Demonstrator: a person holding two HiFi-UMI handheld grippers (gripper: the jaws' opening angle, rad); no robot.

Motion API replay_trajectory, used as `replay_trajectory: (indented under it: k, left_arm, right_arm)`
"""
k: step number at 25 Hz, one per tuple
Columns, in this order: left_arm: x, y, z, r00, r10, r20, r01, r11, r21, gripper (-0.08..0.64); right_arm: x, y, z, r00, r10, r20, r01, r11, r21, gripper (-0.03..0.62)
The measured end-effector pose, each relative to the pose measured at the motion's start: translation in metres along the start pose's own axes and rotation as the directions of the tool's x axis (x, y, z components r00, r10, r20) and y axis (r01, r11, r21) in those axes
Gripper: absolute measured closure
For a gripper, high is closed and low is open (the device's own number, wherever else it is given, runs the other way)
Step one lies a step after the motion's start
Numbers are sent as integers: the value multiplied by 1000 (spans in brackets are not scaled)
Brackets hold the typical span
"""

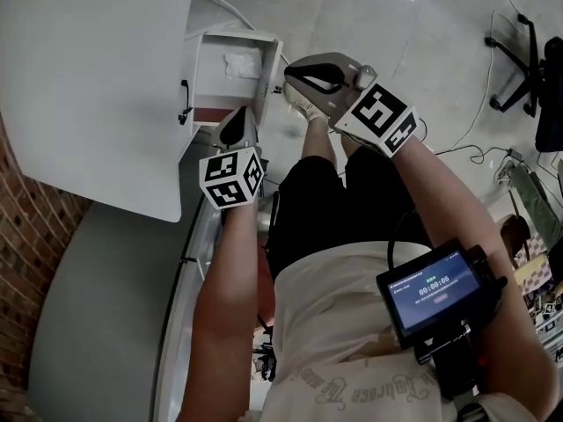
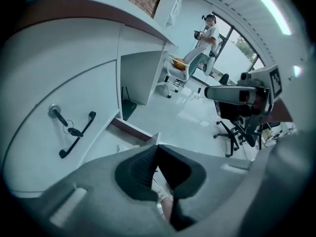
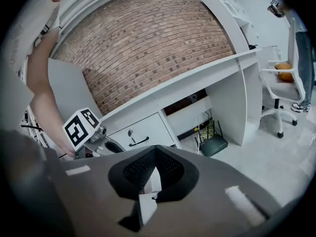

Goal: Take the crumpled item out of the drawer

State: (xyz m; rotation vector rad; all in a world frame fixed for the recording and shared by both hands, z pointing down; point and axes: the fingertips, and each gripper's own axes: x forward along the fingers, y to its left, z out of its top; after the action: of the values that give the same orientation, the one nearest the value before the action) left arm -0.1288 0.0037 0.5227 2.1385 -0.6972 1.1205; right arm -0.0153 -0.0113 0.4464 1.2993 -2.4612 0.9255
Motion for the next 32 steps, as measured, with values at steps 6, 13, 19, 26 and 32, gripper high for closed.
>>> replay_trajectory:
  k: [6, 13, 19, 26, 32]
  left_arm:
    - [22, 10, -14, 999, -12, -33, 12, 1000, 10, 555]
    - [57, 21, -40, 996, 8, -88, -5, 999, 42, 555]
    - [82, 29, -42, 994, 22, -106, -13, 997, 80, 555]
    - [107, 47, -44, 987, 55, -152, -33, 989, 146, 555]
    - [127, 58, -57, 979, 93, -181, -50, 972, 229, 555]
  right_arm:
    - [8, -12, -17, 1000, -12, -8, 12, 1000, 16, 584]
    - [25, -31, -45, 1000, -7, -14, 7, 1000, 25, 584]
    - [41, -31, -70, 1000, 24, -21, -23, 999, 41, 584]
    - [48, -42, -85, 1000, 16, 7, -16, 997, 72, 584]
    - [55, -54, -97, 999, -2, 45, -3, 994, 107, 584]
